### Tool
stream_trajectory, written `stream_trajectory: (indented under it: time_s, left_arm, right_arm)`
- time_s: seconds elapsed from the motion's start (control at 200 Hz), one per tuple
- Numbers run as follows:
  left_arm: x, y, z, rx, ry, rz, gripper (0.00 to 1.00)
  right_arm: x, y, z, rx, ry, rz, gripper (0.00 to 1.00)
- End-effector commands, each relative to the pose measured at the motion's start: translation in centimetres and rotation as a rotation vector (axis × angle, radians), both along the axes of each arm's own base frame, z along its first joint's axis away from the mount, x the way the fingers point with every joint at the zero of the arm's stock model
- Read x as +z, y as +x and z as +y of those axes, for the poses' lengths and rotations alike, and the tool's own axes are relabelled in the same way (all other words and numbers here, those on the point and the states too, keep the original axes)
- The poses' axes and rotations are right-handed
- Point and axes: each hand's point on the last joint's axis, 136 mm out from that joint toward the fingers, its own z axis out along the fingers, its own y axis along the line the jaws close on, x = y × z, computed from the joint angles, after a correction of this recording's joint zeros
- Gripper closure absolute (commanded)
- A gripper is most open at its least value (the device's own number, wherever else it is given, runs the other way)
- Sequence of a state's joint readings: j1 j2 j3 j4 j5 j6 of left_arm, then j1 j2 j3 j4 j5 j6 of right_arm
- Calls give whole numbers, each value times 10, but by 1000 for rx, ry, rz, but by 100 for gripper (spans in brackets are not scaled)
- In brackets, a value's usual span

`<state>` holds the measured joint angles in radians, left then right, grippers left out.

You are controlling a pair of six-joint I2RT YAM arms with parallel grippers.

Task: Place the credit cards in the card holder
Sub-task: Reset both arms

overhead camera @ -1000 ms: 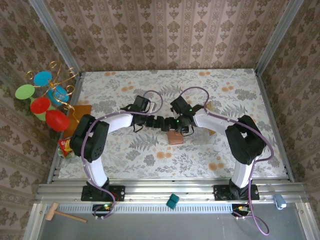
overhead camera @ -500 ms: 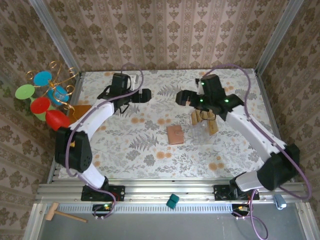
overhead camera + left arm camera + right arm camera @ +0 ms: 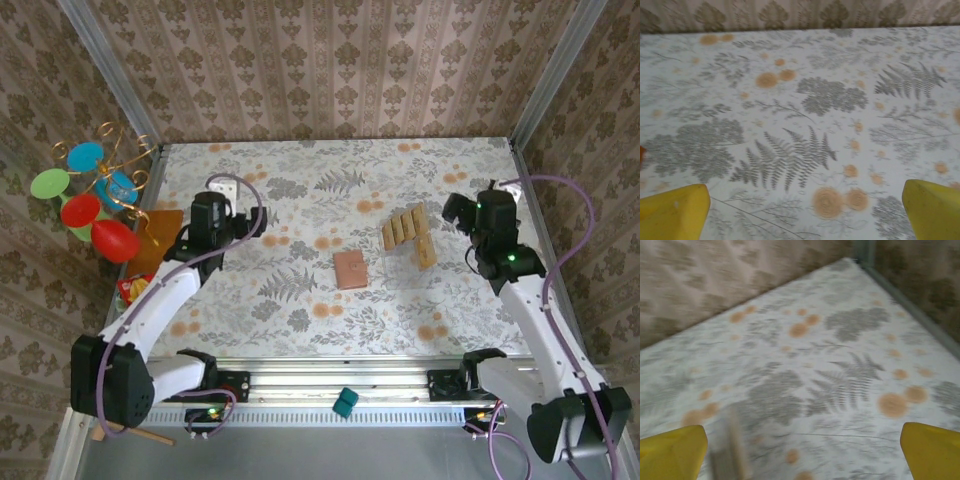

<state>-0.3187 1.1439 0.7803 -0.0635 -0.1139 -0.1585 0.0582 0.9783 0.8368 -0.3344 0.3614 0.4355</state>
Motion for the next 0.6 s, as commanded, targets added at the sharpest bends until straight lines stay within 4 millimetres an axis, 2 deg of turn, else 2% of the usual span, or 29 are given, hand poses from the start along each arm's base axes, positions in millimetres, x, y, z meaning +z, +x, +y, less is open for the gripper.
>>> stream_trajectory:
  time_s: [0.0,0.2,0.28,0.48,0.56,0.595]
  left_arm:
    - [8,2,35,114,128,-106,0]
    - [-23,-4,86,242,166,-128,0]
    - [-37,-1,95,251,176,-128,0]
    - [-72,16,101,223,299,-156,0]
    - [-80,20,104,226,300,-181,0]
    - [-81,22,103,221,292,-178,0]
  right_arm:
    - [-4,-1,-44,-182,-130,-34,0]
    - [-43,-2,-61,-213,-248,40,0]
    - [-62,5,-57,-177,-240,55,0]
    - [-108,19,-40,-78,-188,38,0]
    - [-117,22,-35,-49,-201,23,0]
    - [-111,26,-34,-39,-208,-9,0]
